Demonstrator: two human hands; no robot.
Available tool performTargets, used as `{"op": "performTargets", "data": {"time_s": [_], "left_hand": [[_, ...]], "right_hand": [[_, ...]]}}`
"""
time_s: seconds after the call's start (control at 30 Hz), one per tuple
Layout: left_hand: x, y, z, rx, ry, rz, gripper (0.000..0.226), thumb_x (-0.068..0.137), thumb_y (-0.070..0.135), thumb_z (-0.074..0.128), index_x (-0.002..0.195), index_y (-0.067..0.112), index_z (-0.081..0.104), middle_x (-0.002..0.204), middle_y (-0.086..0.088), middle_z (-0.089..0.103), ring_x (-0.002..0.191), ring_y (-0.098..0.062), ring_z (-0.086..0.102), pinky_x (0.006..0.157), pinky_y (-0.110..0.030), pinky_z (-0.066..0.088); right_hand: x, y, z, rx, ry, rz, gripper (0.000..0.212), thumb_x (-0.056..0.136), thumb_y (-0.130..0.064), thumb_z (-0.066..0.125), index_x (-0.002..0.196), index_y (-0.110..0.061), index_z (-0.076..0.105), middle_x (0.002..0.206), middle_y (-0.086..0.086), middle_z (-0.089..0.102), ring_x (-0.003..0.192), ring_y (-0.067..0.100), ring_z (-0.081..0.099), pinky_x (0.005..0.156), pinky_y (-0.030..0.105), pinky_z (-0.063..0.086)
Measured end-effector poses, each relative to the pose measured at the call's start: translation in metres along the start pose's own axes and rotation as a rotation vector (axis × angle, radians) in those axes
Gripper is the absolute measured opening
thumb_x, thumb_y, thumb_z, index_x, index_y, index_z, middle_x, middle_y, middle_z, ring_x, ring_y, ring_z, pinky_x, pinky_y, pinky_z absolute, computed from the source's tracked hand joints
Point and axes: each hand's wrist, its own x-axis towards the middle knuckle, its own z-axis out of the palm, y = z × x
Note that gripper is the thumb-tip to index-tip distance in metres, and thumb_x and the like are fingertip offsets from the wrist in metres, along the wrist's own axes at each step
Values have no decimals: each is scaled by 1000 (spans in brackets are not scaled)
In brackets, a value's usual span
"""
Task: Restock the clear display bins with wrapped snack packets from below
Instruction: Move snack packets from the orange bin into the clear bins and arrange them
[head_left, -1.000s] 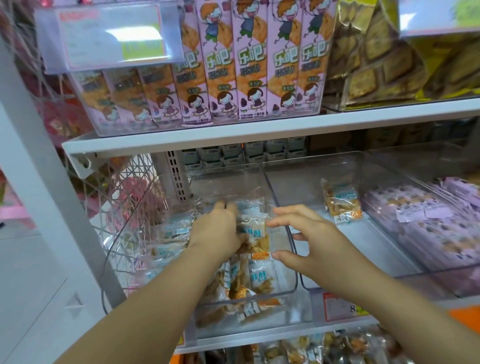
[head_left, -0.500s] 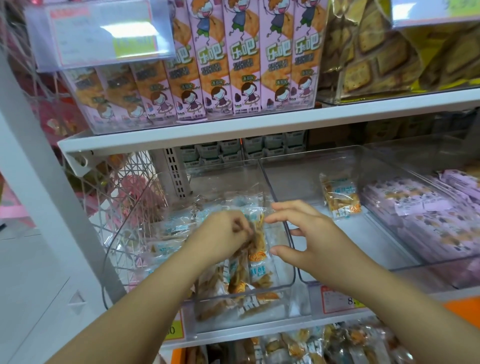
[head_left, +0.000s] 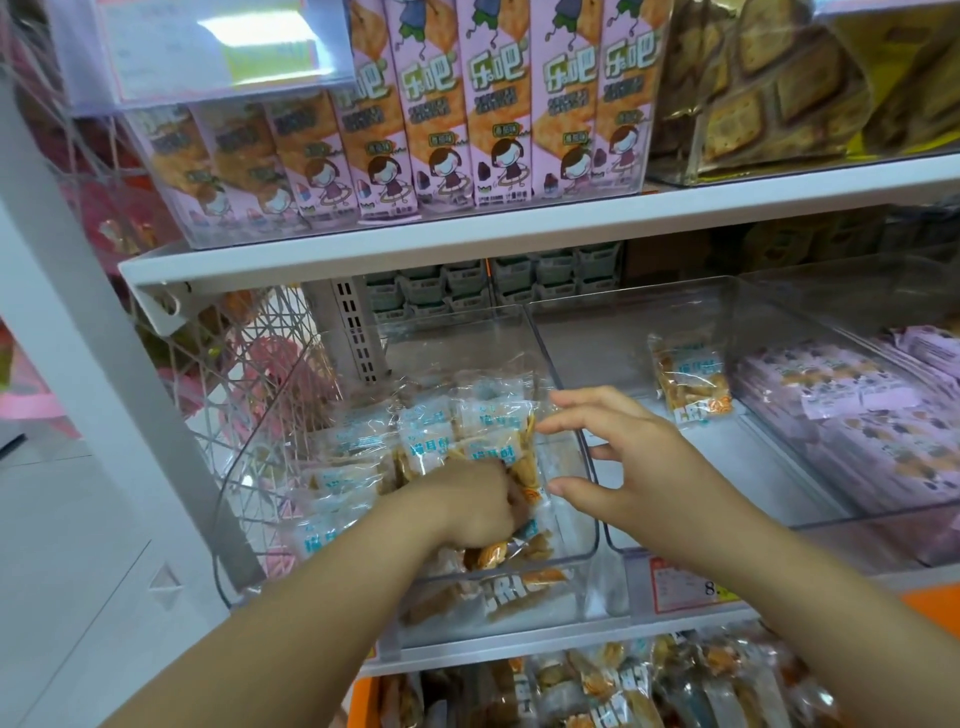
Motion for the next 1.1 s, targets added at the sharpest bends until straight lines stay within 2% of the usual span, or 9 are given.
{"op": "performTargets", "data": {"time_s": [0.13, 0.23, 0.3, 0.37, 0.43, 0.53, 0.63, 0.8, 1.1], "left_hand": [[0, 4, 5, 67, -43, -26, 34, 93, 41, 39, 109, 20, 60, 120, -7, 55, 108, -28, 52, 96, -42, 45], [-4, 4, 10, 147, -6, -9, 44, 96, 42, 33, 135, 27, 47, 147, -4, 39, 136, -31, 30, 111, -49, 27], [-5, 3, 10, 148, 13, 12, 45, 99, 42, 29, 141, 30, 40, 154, 0, 30, 142, -30, 17, 114, -50, 18], [-9, 4, 9, 143, 9, 8, 45, 99, 41, 28, 142, 30, 39, 154, 2, 28, 143, -26, 12, 116, -49, 13], [-12, 5, 8, 107, 36, 3, 40, 99, 39, 33, 135, 29, 45, 148, 0, 38, 141, -24, 18, 115, -46, 18], [-14, 4, 1, -47, 336, 25, 22, 91, 27, 53, 112, 29, 59, 119, -1, 57, 119, -25, 48, 96, -42, 45], [-9, 0, -6, -20, 577, -77, 44, 85, 28, 65, 125, 25, 47, 129, -2, 42, 122, -26, 40, 92, -37, 45], [1, 0, -3, 88, 479, -192, 71, 78, 36, 75, 130, 21, 28, 132, -6, 29, 123, -30, 39, 83, -40, 46], [8, 3, 6, 135, 528, -195, 67, 78, 35, 74, 122, 18, 26, 124, -8, 24, 123, -32, 31, 86, -34, 43]], "right_hand": [[0, 0, -1, 2, -11, -2, 38, 81, -28, 72, 108, -47, 53, 121, -39, 33, 111, -18, 40, 93, 2, 34], [0, -1, -2, 1, -16, -3, 38, 81, -28, 71, 108, -47, 52, 122, -37, 34, 110, -20, 39, 92, 0, 33], [0, -2, -2, -2, -16, -2, 38, 82, -27, 71, 108, -46, 52, 121, -37, 34, 109, -20, 39, 92, -1, 33], [0, -3, -1, -5, -18, 1, 37, 82, -27, 70, 109, -46, 53, 121, -38, 33, 110, -17, 39, 91, 0, 33], [-1, -3, -2, -9, -17, 5, 37, 82, -27, 70, 111, -44, 54, 122, -36, 33, 112, -15, 39, 91, 0, 33], [-1, -4, -2, -10, -17, 11, 37, 83, -27, 70, 112, -42, 55, 122, -36, 34, 111, -14, 39, 91, 1, 34], [-1, -4, -2, -9, -17, 12, 37, 82, -27, 70, 112, -44, 55, 120, -37, 34, 111, -15, 40, 91, 1, 34], [-1, -4, -2, -12, -10, 17, 37, 82, -27, 70, 115, -40, 57, 120, -36, 34, 109, -16, 39, 91, 0, 33], [-1, -3, -1, -7, 2, 12, 38, 82, -26, 71, 116, -37, 58, 124, -32, 35, 114, -13, 38, 94, 4, 34]]}}
